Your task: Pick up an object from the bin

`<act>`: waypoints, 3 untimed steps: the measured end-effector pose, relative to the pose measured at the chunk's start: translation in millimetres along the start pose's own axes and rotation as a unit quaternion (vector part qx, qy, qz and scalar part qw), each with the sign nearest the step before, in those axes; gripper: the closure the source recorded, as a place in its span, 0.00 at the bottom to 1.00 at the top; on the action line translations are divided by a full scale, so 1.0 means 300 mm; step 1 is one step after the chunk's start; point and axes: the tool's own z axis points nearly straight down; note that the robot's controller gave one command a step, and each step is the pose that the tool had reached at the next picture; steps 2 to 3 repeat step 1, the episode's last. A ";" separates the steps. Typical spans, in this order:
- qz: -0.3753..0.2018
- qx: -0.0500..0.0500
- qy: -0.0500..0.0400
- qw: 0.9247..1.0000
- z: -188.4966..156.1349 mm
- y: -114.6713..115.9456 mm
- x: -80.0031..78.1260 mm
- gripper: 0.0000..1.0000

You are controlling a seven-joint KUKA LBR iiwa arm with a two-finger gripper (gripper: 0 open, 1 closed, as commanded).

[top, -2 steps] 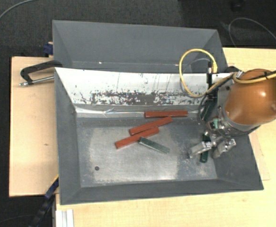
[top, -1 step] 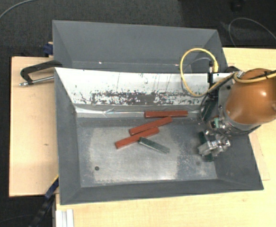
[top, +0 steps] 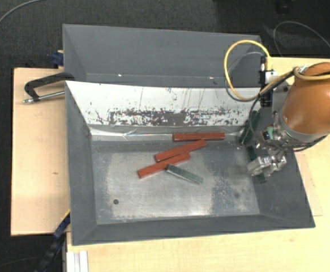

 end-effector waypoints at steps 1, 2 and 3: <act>0.002 -0.002 -0.001 1.000 -0.076 -0.006 -0.003 1.00; 0.002 -0.002 -0.001 1.000 -0.076 -0.006 -0.003 1.00; 0.002 -0.002 -0.001 1.000 -0.076 -0.006 -0.003 1.00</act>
Offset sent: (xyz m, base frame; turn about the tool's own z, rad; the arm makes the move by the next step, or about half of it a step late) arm 0.0000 0.0000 0.0215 0.0000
